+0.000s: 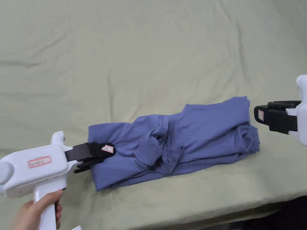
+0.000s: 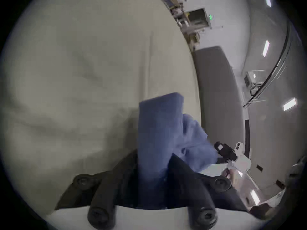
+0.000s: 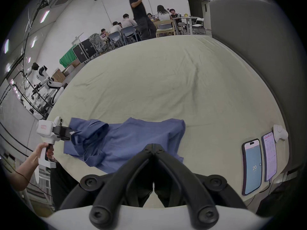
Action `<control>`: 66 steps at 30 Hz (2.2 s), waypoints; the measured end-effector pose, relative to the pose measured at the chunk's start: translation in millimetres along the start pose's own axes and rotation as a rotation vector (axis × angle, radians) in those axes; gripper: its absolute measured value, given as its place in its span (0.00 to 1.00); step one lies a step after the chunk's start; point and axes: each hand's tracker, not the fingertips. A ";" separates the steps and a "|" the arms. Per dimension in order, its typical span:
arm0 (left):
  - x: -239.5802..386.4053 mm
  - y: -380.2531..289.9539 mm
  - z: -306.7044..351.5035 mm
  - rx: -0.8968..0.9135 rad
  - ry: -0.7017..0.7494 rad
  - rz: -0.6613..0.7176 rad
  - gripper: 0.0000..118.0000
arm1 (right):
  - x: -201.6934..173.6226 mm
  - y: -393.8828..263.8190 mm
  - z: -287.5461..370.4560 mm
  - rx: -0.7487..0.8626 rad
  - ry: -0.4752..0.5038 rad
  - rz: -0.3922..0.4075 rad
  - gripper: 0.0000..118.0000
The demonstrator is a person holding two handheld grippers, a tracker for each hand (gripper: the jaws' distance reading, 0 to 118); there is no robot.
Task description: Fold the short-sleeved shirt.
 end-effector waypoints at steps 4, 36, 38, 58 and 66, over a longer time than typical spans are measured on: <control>21.2 -2.7 23.1 0.005 0.039 -0.079 0.09 | 6.7 -2.7 2.4 -0.006 -0.009 -0.005 0.02; 181.3 1.9 -65.3 -0.070 0.295 -0.257 0.77 | 76.7 -19.7 22.4 0.054 -0.008 -0.132 0.02; 186.9 -2.4 -42.3 -0.001 0.422 -0.314 0.77 | 77.4 -19.7 21.5 0.053 -0.005 -0.137 0.02; 207.6 -56.1 -176.0 -0.153 0.375 -0.536 0.00 | 53.4 -6.3 16.8 0.030 -0.021 -0.075 0.02; 210.7 -51.1 -14.6 0.140 0.445 -0.539 0.00 | -33.9 19.8 2.0 0.006 0.066 0.145 0.02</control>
